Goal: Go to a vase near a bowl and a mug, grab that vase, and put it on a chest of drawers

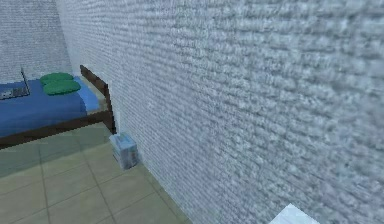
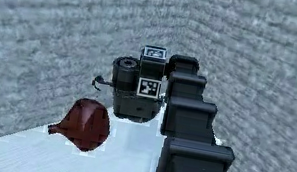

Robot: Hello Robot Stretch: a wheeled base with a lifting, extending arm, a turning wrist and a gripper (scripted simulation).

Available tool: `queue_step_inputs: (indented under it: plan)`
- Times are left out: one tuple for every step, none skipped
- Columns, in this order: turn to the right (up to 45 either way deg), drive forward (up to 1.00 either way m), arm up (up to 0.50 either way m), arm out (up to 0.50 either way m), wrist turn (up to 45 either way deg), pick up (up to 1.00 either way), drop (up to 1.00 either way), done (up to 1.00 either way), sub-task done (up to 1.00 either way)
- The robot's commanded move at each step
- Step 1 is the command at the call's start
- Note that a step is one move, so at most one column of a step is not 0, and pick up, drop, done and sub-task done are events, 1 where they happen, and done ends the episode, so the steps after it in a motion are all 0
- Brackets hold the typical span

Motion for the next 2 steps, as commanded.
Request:
queue_step_inputs:
  plan:
    - [0.0,0.00,0.00,-0.10,0.0,0.00,0.00,0.00,0.00]
    - [0.0,0.00,0.00,0.00,0.0,0.00,0.00,1.00,0.00]
